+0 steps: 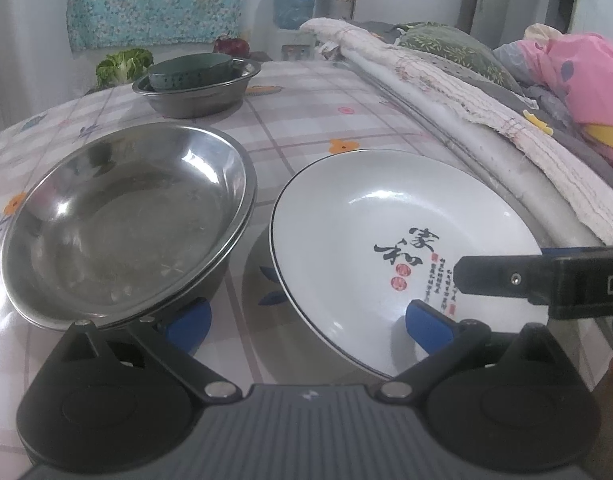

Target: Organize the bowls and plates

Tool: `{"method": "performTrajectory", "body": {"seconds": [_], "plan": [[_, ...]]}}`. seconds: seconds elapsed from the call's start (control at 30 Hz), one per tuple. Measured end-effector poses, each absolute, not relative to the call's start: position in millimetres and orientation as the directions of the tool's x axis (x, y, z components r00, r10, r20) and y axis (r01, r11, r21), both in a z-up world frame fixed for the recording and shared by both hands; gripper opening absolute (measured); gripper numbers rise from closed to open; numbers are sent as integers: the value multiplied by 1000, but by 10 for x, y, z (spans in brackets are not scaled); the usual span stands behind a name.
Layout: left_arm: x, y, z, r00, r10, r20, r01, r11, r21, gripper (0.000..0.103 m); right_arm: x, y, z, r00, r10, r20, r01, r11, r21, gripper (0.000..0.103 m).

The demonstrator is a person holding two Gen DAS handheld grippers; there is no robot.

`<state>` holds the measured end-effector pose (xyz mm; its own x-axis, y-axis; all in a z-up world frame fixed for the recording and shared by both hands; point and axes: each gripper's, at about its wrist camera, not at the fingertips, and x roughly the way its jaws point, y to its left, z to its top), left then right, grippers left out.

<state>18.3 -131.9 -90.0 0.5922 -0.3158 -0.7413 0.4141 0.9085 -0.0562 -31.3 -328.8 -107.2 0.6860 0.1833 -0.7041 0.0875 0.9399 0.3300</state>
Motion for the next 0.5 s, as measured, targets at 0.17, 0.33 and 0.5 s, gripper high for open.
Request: {"method": "performTrajectory", "body": {"seconds": [0.17, 0.33, 0.5], "plan": [[169, -1308, -900, 587, -329, -740, 432, 900, -57, 103, -370, -3314, -1097, 709, 193, -678, 81, 933, 350, 102], [192, -1317, -893, 579, -324, -748, 431, 901, -57, 103, -378, -3321, -1102, 714, 194, -672, 82, 931, 355, 102], [185, -1325, -902, 585, -321, -745, 425, 903, -55, 103, -370, -3264, -1098, 707, 174, -686, 77, 945, 318, 102]]}}
